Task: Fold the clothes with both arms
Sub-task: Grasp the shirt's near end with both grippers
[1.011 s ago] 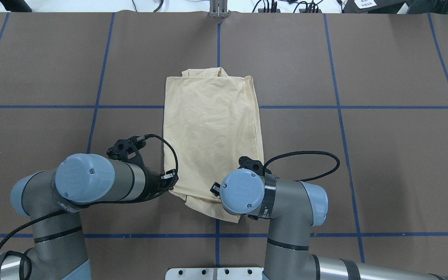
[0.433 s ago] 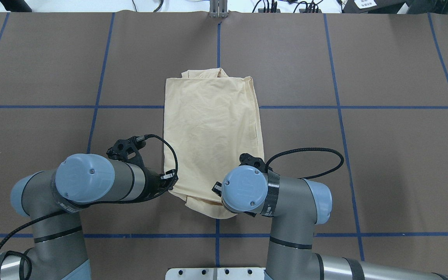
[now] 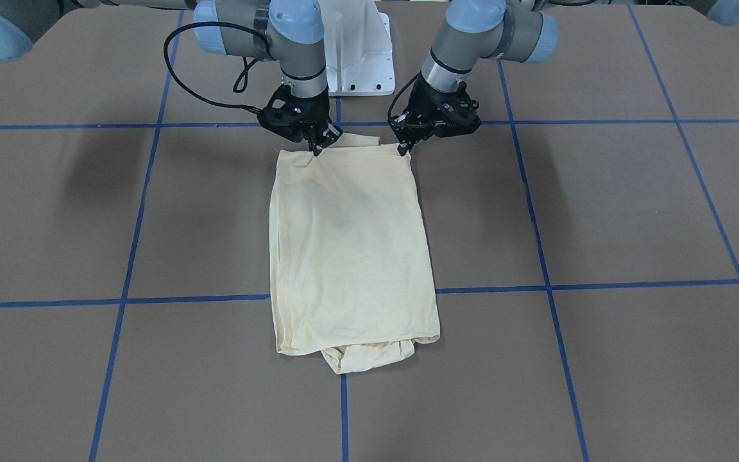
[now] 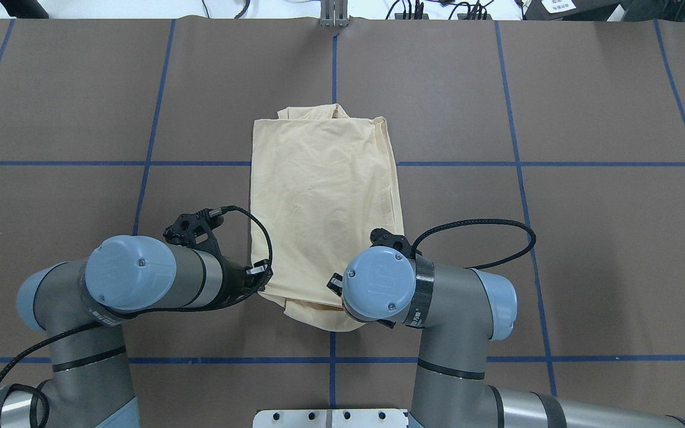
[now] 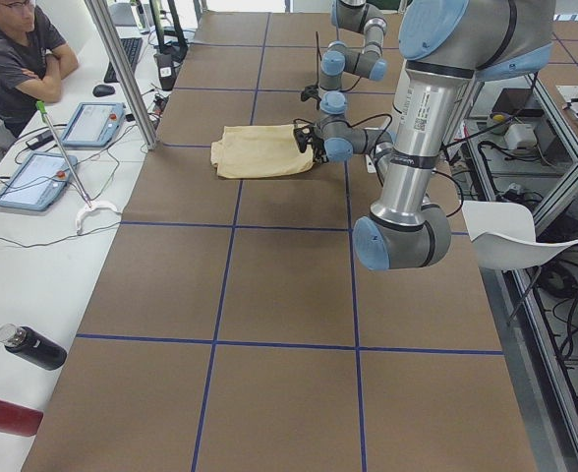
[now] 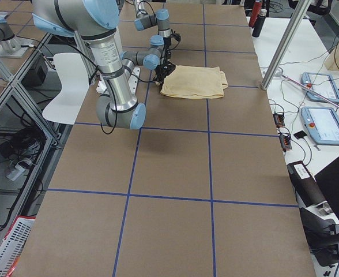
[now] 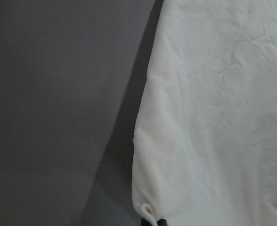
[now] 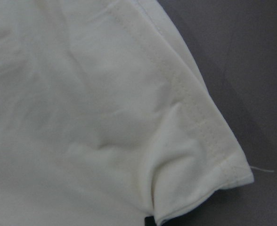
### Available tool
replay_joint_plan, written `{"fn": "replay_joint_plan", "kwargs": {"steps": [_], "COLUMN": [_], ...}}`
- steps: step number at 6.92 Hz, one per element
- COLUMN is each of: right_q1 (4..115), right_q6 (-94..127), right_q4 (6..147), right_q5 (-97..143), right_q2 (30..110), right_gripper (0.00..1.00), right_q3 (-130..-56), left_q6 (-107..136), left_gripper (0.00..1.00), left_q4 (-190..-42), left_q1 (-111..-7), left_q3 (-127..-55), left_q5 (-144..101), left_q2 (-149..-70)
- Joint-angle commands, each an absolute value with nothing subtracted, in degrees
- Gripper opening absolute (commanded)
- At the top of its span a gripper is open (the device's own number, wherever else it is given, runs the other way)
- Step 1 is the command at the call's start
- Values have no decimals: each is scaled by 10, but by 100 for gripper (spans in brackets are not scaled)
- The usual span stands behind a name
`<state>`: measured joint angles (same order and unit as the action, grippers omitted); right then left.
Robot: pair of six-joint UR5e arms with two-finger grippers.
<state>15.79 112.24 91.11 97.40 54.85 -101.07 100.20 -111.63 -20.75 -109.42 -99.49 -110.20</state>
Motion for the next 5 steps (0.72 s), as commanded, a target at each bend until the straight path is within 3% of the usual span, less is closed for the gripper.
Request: {"fn": "replay_joint_plan", "kwargs": {"steps": [1,5], "right_q1": [158,119], "right_q6": [1121,1122], "right_q4": [906,912], "right_q5": [983,1024], "right_q2": [575,591], "right_gripper": [0,0], "right_q3": [-1029,-1084], "left_q6": [998,998], "left_gripper": [0,0], "left_q4": [-1116,-1048], "left_q1": [-207,-137], "left_q3": [-1096,-1138], "left_q5": [-996,-997], "left_q2": [-1096,-1100]}}
